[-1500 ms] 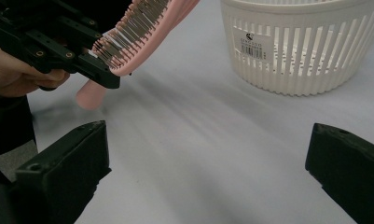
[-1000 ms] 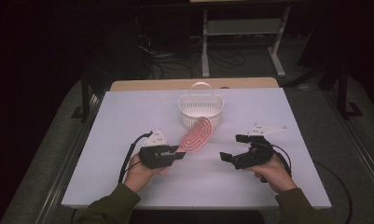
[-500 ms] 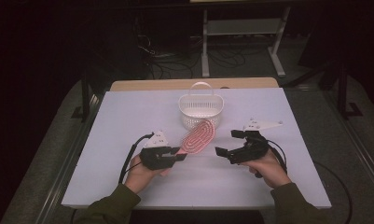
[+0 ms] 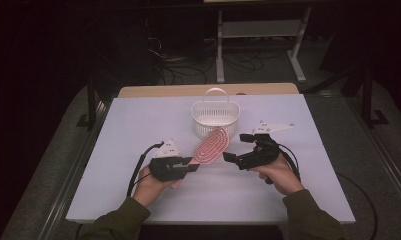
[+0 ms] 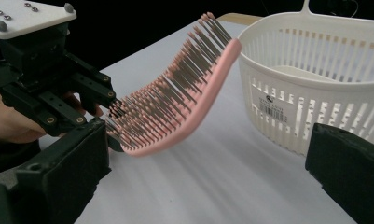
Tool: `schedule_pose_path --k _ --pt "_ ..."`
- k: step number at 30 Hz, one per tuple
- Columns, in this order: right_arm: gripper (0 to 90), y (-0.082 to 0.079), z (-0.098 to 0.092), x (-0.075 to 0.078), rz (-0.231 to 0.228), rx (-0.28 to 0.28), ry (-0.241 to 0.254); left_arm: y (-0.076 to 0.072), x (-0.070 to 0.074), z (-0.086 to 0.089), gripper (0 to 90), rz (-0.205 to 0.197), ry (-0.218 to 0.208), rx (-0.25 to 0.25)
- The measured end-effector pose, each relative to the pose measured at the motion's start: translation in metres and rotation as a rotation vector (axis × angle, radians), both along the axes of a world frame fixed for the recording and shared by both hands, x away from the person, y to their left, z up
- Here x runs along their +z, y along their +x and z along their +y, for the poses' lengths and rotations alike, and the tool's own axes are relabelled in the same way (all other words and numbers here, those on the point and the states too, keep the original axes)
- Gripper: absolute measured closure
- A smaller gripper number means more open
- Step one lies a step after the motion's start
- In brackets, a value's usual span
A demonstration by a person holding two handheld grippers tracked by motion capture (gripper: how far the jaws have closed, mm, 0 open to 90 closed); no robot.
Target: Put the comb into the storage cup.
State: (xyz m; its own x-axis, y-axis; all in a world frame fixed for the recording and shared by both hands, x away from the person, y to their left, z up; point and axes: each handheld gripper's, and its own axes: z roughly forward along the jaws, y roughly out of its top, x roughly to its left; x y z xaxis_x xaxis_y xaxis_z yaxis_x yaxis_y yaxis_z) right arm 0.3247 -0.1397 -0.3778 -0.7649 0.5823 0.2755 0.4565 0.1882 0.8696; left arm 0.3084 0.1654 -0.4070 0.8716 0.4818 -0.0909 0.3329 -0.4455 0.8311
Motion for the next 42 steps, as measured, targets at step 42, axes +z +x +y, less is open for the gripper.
schedule_pose_path --k 42 --pt "0.0 0.023 0.043 0.005 0.0 0.036 0.024 -0.001 0.001 0.002 70.2 -0.021 -0.007 0.014"
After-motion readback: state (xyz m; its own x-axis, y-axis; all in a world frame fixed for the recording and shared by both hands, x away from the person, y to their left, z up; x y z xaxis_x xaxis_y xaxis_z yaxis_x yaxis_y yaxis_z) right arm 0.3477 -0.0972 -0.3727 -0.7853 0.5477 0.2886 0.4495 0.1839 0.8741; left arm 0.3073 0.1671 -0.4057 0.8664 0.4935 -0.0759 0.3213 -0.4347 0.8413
